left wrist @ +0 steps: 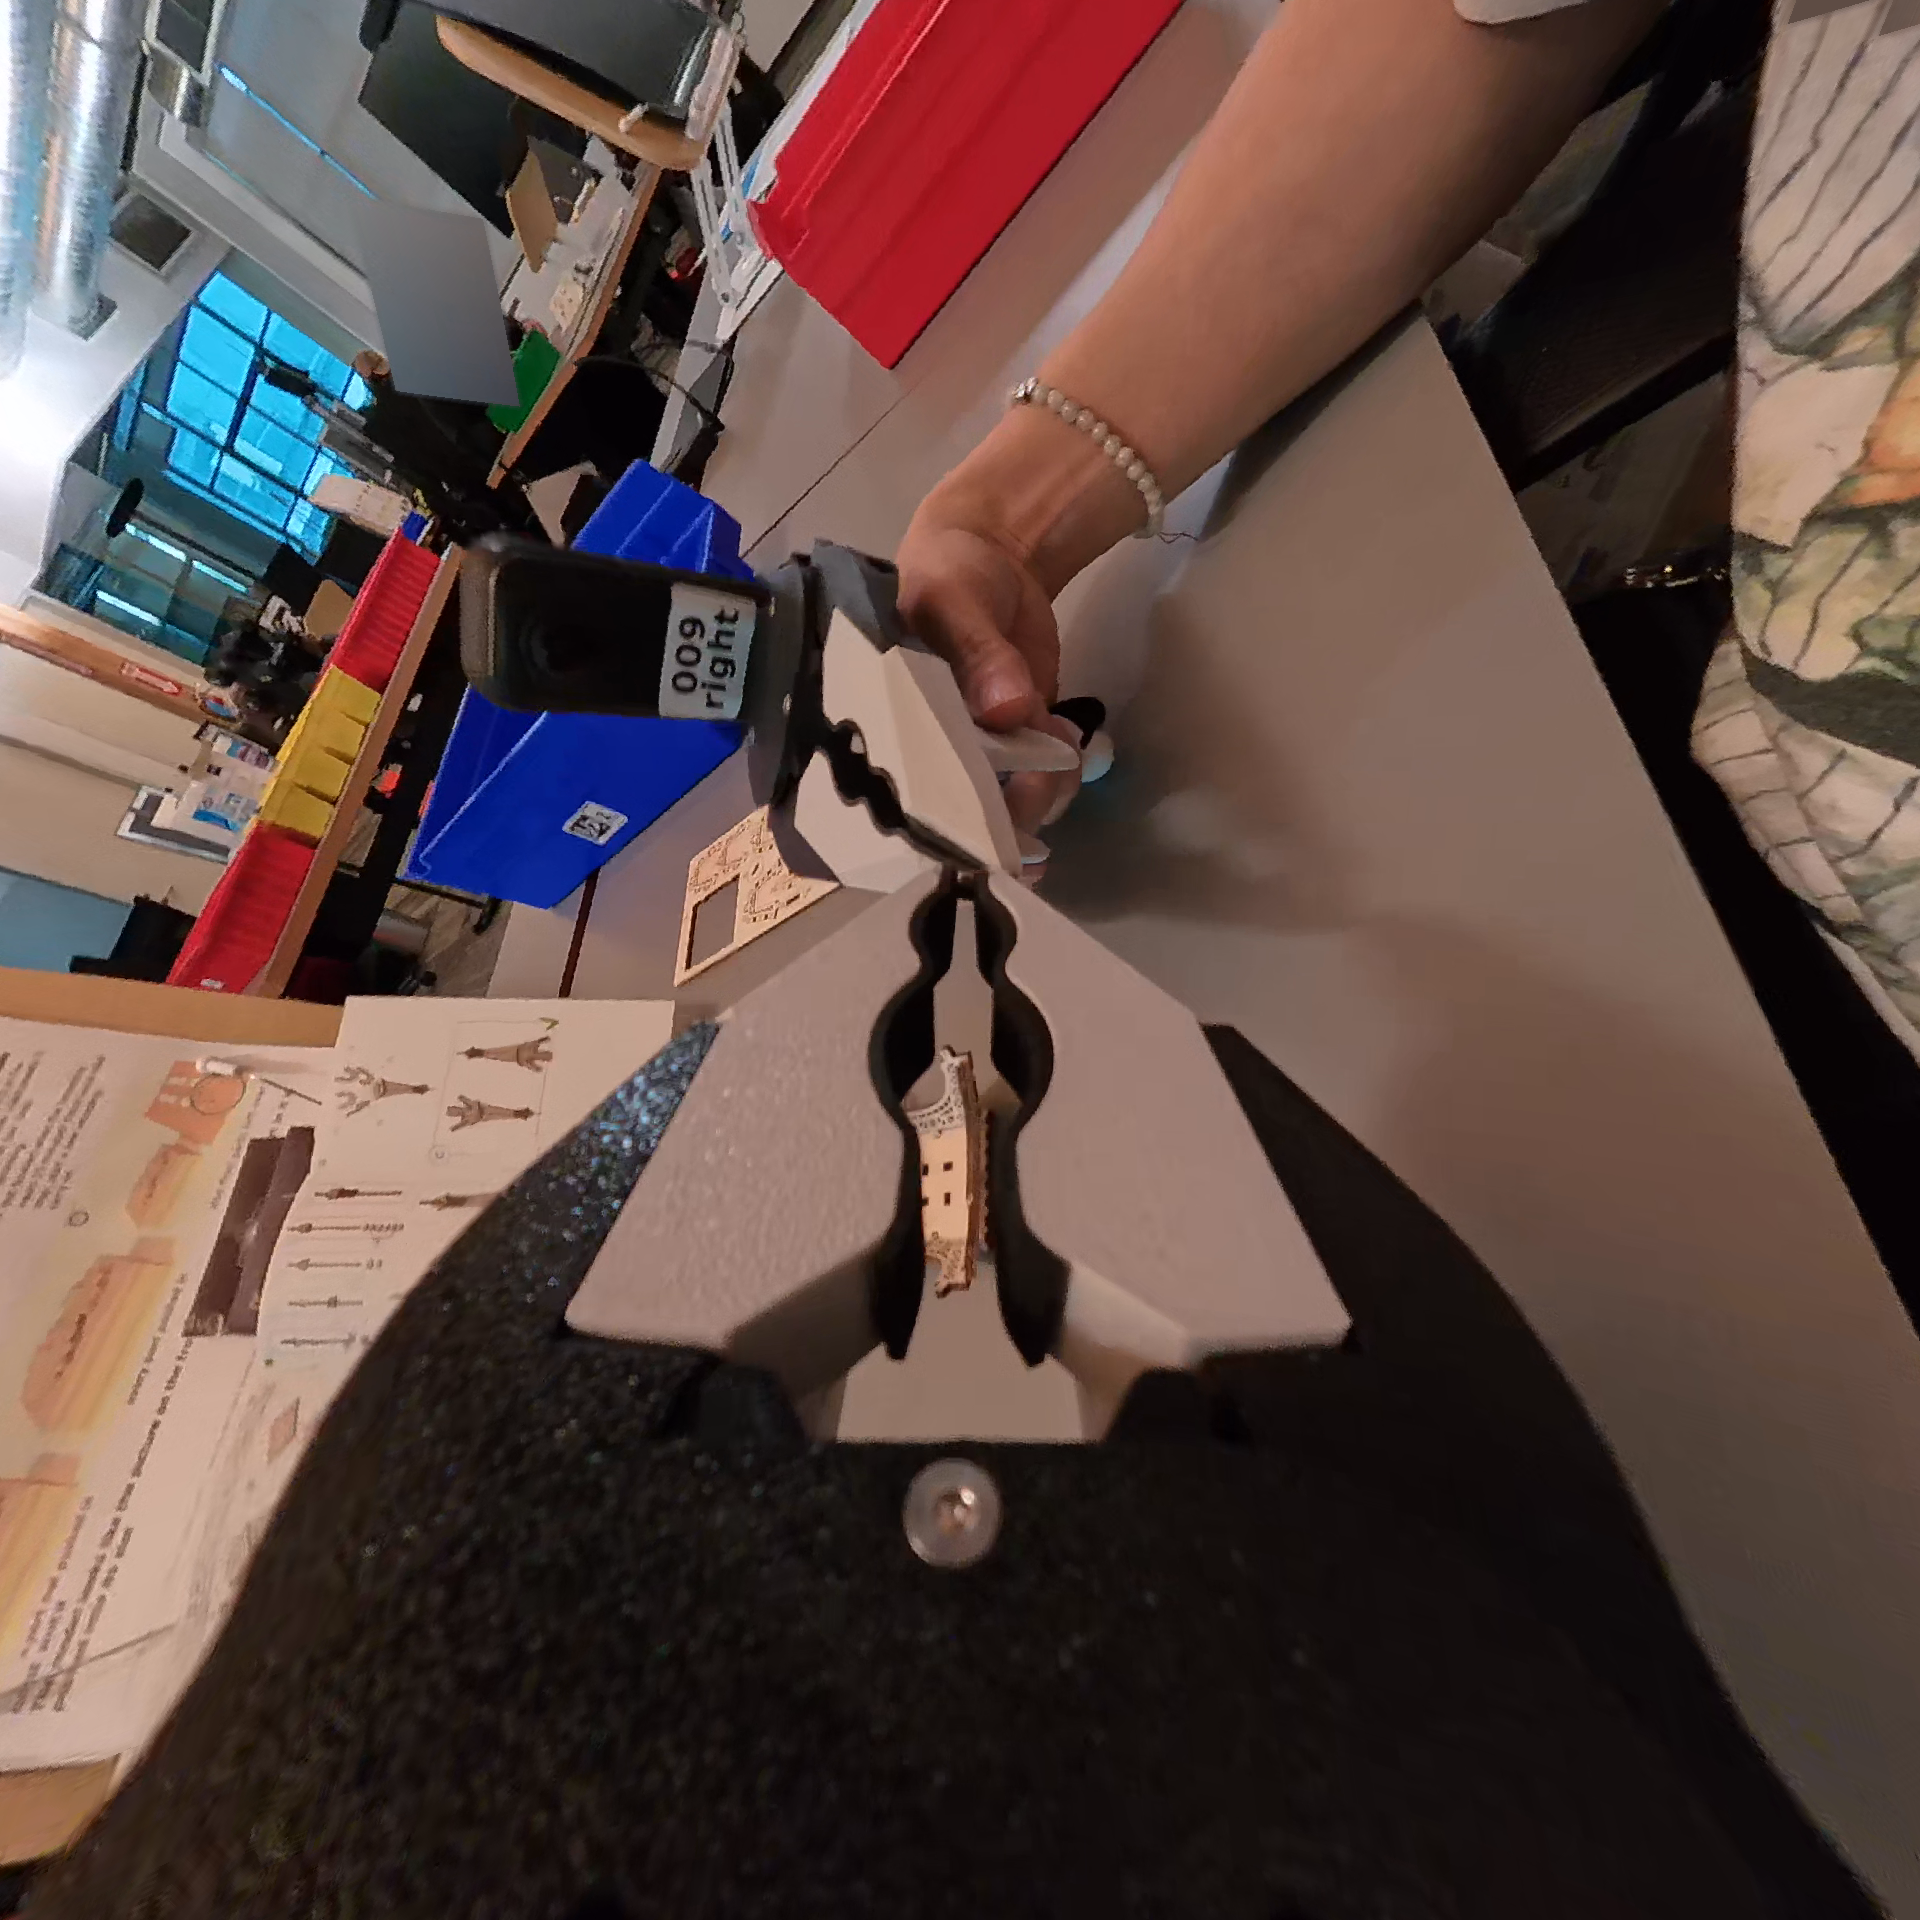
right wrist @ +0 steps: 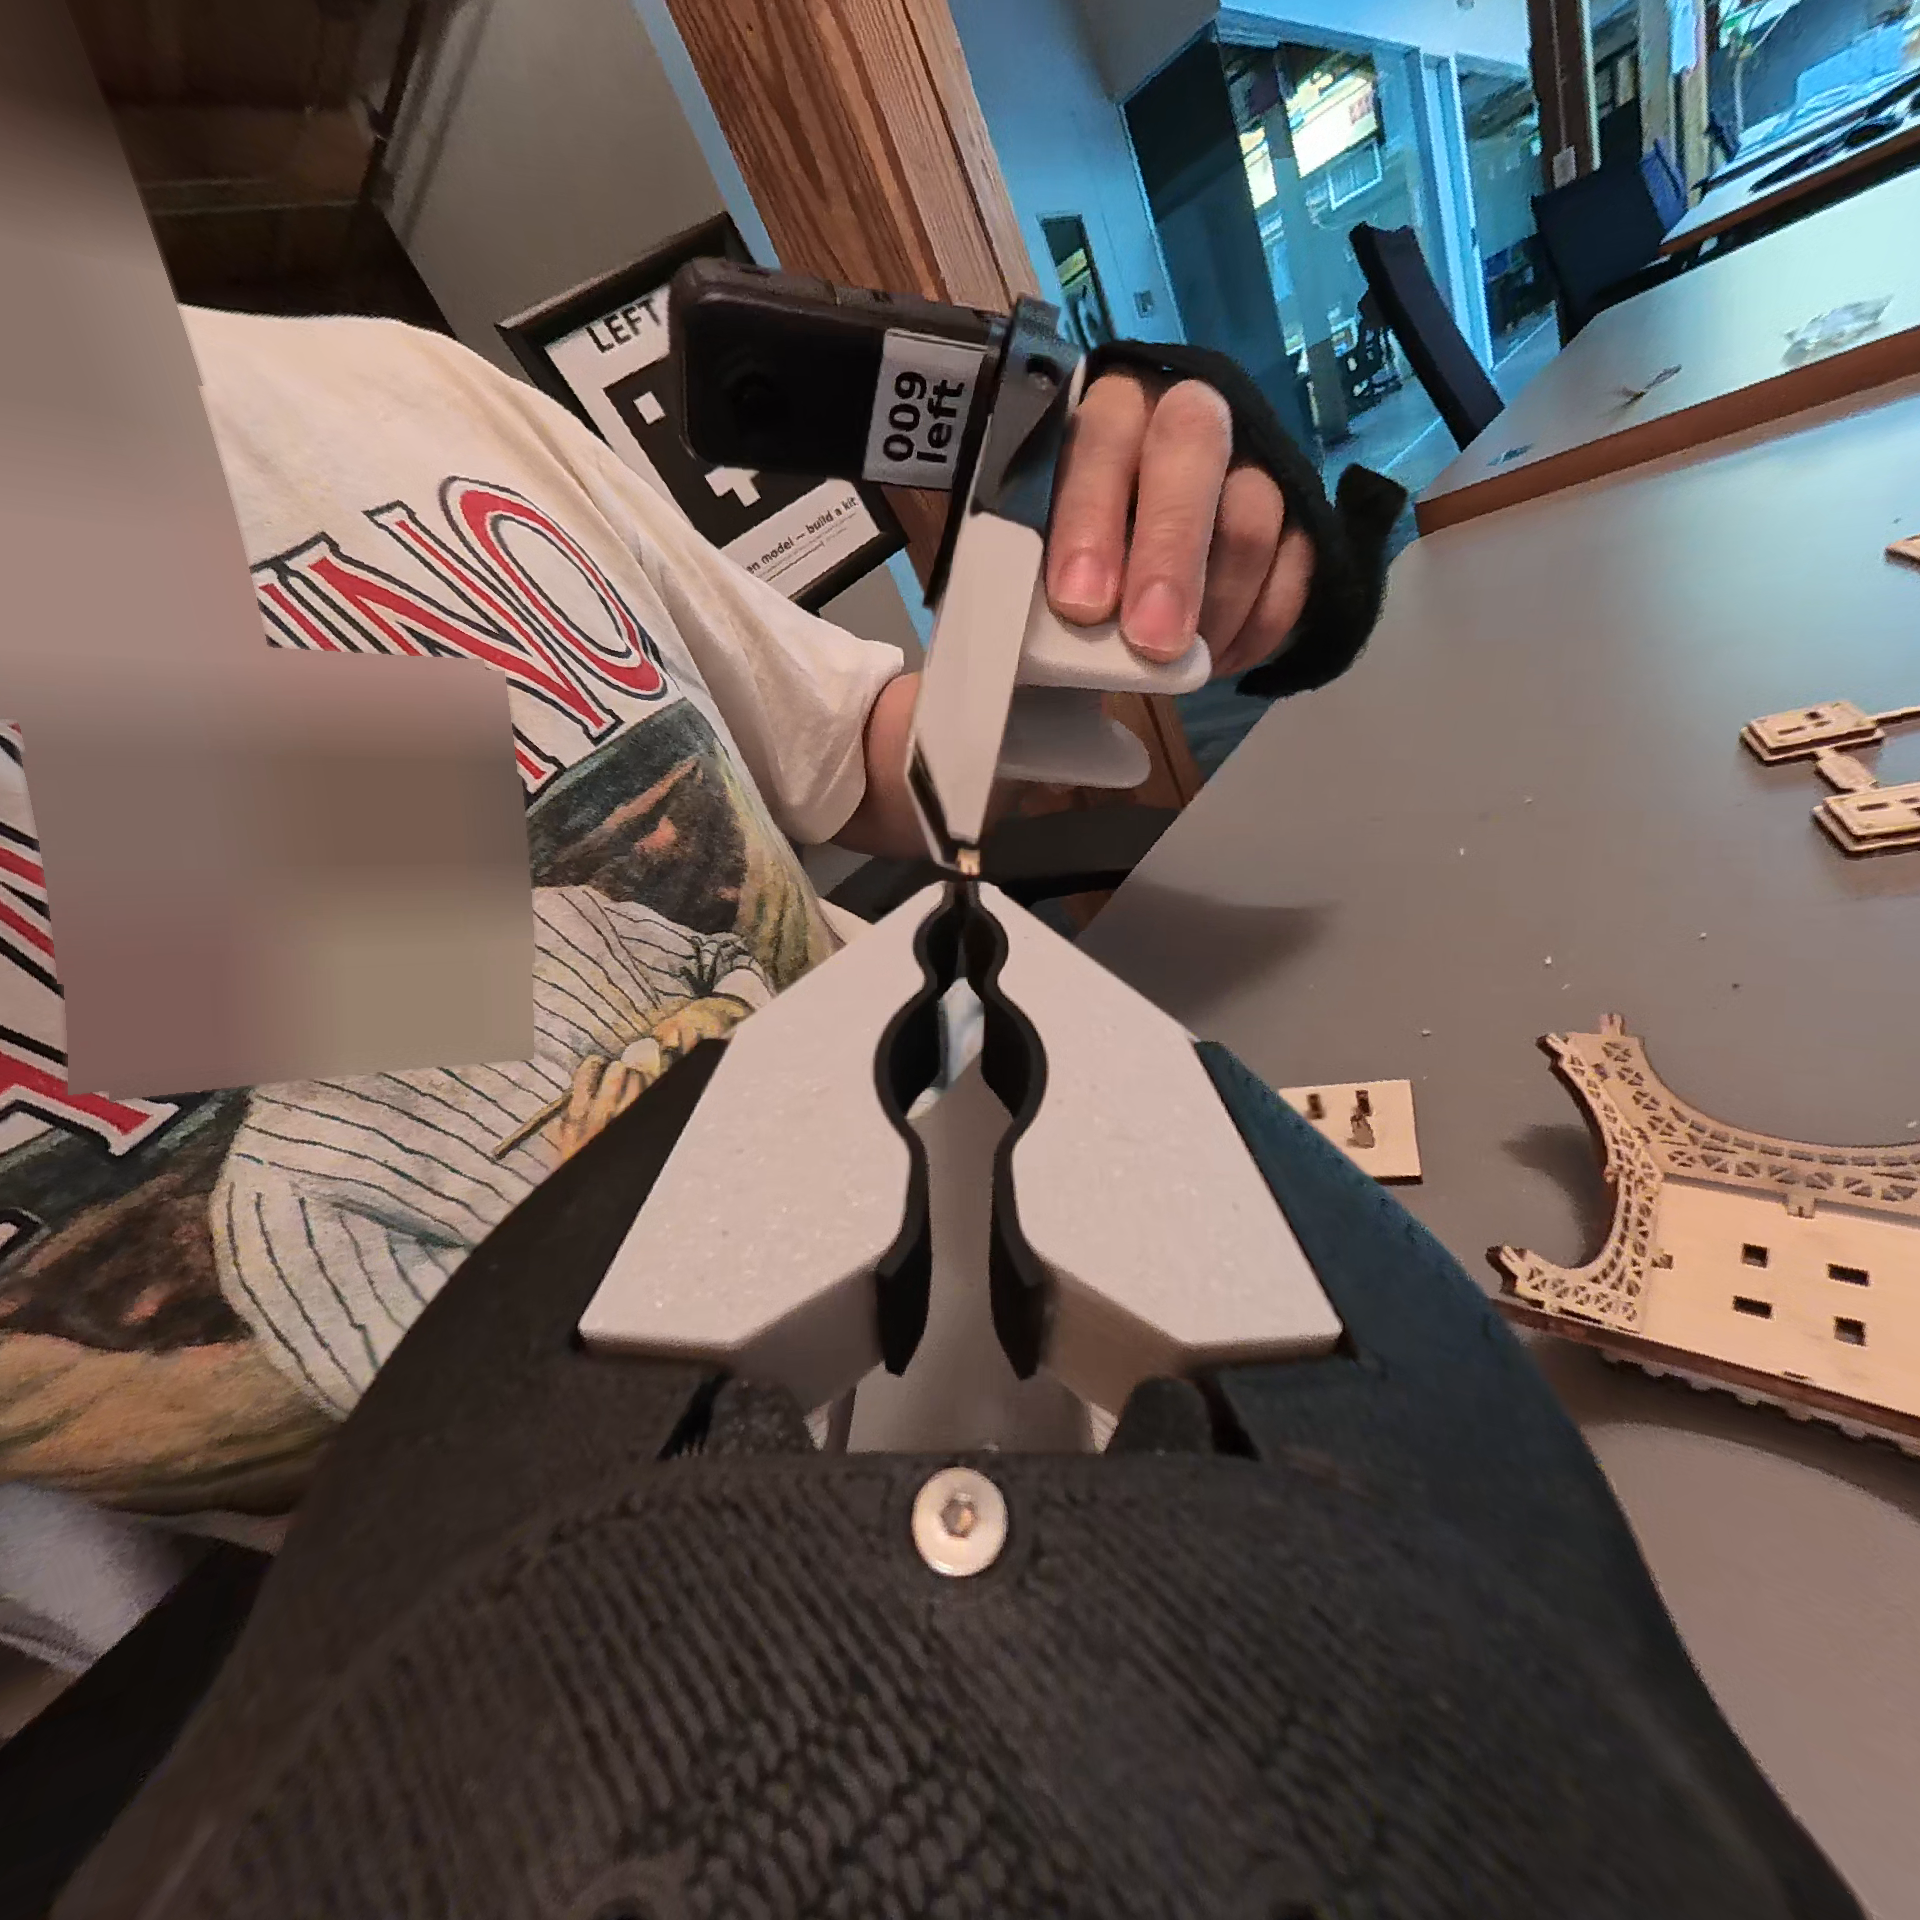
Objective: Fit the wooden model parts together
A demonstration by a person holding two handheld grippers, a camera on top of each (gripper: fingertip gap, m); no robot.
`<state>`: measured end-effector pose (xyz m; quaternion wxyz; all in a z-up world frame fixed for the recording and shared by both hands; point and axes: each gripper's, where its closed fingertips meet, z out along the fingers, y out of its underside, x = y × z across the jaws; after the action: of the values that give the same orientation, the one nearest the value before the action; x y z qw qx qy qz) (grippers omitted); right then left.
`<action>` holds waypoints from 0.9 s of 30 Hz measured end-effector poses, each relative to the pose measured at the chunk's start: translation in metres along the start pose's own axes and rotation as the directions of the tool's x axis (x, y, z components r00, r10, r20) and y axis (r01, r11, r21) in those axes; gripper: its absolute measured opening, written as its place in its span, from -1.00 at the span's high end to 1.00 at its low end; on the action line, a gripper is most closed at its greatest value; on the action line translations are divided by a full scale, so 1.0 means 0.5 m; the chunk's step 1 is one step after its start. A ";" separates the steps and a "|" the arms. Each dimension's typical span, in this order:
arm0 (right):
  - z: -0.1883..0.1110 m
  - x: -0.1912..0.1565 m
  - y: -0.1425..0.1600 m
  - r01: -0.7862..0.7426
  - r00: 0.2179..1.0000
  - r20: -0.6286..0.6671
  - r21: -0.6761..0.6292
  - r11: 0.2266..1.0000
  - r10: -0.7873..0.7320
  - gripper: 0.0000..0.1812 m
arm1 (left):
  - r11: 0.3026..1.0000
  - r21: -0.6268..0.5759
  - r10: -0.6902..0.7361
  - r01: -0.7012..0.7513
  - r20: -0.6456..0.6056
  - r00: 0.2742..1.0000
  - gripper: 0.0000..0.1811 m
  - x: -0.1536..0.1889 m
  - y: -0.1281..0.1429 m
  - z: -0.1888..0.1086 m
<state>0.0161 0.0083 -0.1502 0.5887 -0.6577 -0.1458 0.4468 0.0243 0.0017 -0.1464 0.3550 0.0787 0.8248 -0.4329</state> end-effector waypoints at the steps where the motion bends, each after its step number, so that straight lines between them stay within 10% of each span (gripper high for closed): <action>1: 0.001 0.002 0.000 0.011 1.000 -0.011 -0.005 1.000 -0.012 1.00 | 1.000 -0.014 -0.007 0.007 0.005 1.000 1.00 -0.002 0.006 0.000; 17: -0.001 0.002 -0.011 -0.084 0.996 0.030 0.057 0.995 0.083 1.00 | 0.999 0.011 0.040 -0.040 0.002 0.999 1.00 0.002 0.000 0.000; 27: -0.010 0.038 -0.036 0.204 0.964 -0.185 0.064 0.977 -0.189 1.00 | 0.981 -0.066 -0.180 0.184 0.062 0.982 0.91 -0.027 0.040 -0.003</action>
<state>0.0365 0.0235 -0.1420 0.6673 -0.6524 -0.1385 0.3313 0.0421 0.0176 -0.1502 0.3392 -0.0218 0.8335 -0.4356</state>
